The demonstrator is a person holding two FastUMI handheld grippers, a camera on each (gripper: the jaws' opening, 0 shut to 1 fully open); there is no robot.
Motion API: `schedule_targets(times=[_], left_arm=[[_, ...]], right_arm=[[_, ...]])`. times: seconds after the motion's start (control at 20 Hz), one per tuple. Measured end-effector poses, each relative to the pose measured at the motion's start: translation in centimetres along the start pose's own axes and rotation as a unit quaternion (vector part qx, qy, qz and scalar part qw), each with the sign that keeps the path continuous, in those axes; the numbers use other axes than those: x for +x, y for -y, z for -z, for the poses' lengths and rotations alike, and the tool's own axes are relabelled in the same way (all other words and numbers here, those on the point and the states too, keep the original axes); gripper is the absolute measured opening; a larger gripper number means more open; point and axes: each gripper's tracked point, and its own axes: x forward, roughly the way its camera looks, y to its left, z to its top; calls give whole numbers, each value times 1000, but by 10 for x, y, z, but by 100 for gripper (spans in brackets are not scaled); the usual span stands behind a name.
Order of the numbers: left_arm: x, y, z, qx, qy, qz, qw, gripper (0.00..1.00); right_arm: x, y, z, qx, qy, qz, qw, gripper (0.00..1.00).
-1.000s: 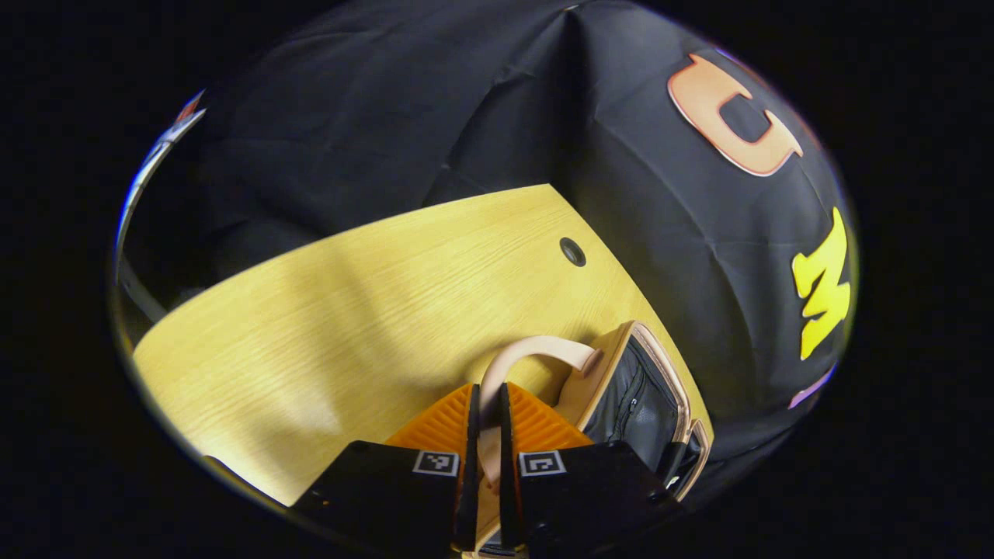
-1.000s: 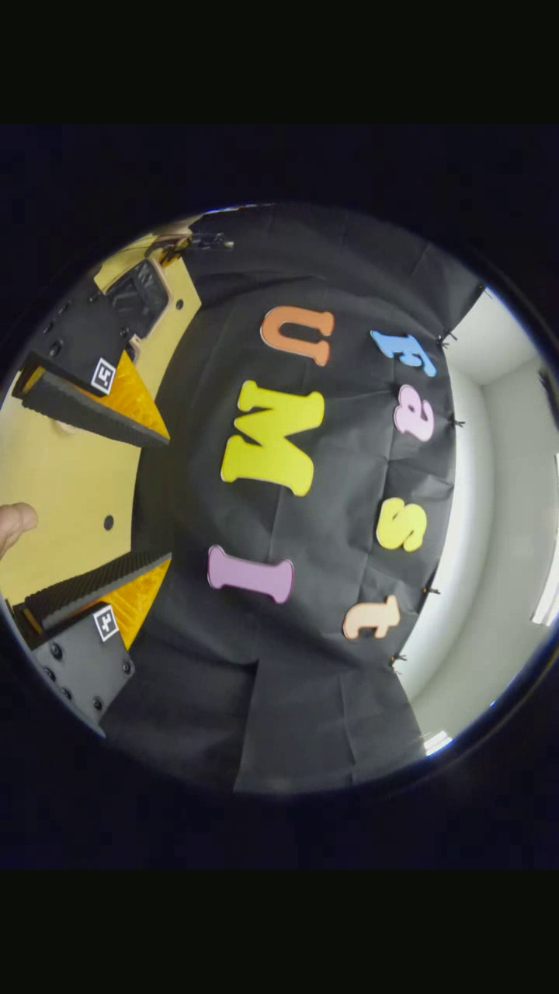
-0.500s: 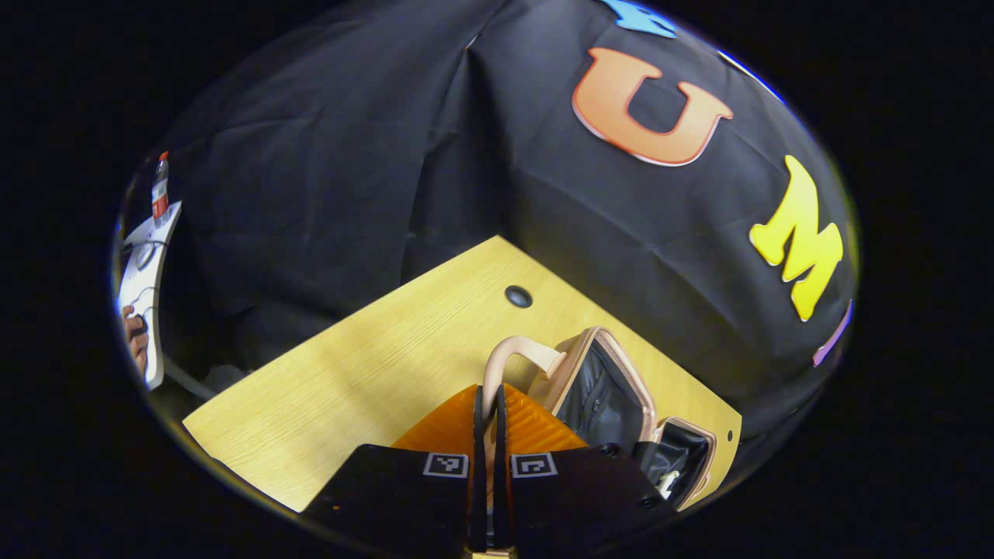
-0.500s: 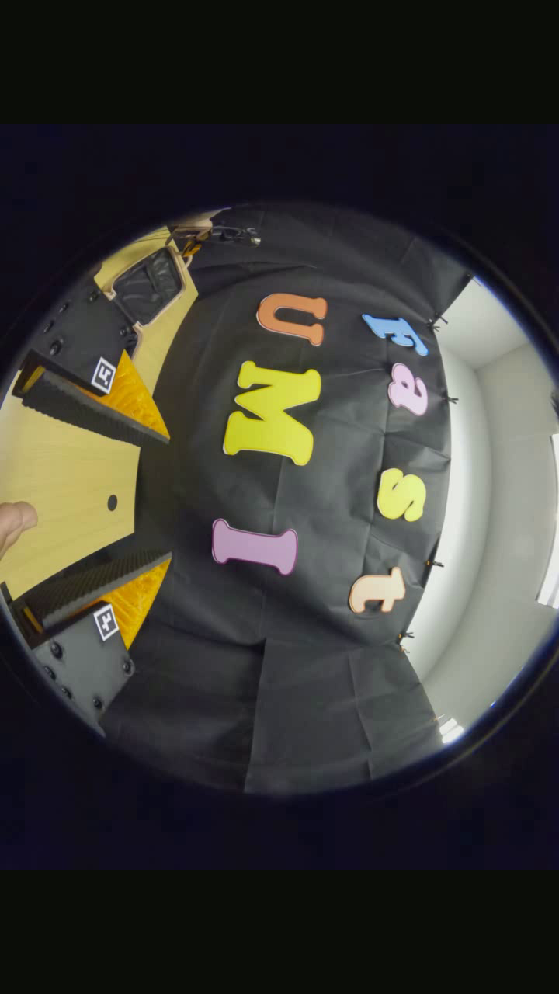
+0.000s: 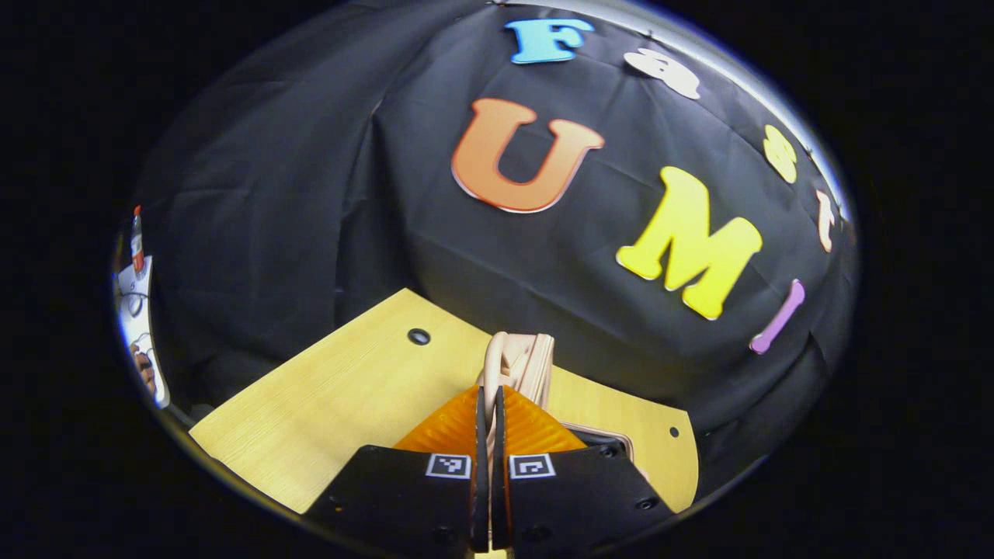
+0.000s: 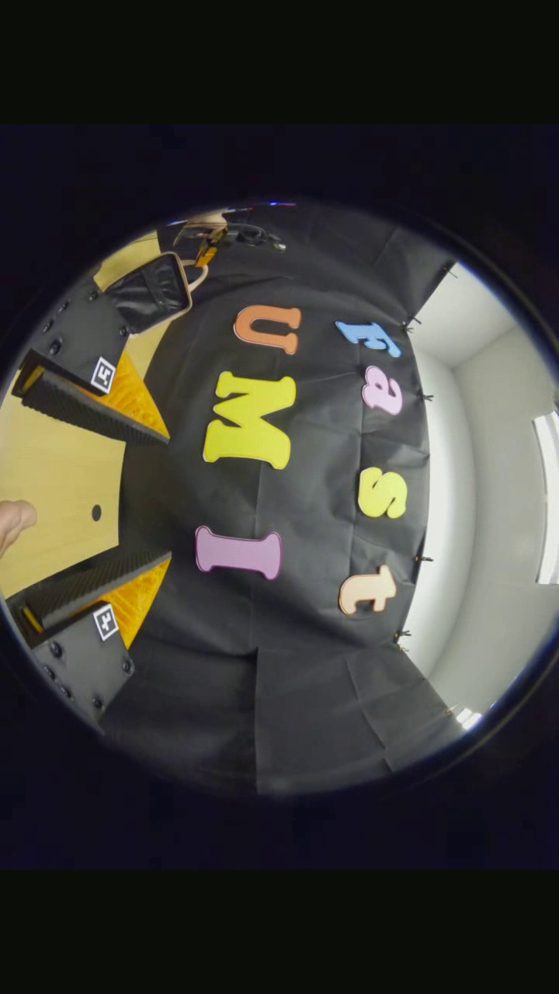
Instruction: First open the suitcase, pack the skin care products into it, and then close the suitcase.
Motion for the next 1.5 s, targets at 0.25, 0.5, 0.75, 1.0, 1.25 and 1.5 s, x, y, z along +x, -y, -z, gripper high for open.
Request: schedule_targets(times=[0.25,0.5,0.75,1.0,1.25,1.5], left_arm=[[-20,85,14,127,3,31,991,4],[-35,169,51,145,-12,85,986,4],[-28,233,104,164,-44,127,977,4],[-17,273,159,177,-85,147,969,4],[1,295,222,186,-133,148,962,4],[22,302,277,195,-177,133,955,5]], right_arm=[[1,10,6,9,-7,-16,1000,79],[6,21,10,8,-13,-30,999,81],[6,44,21,14,-27,-21,999,80],[5,61,33,10,-42,-12,999,80],[1,79,45,2,-57,1,998,80],[-4,92,61,-1,-79,8,997,80]])
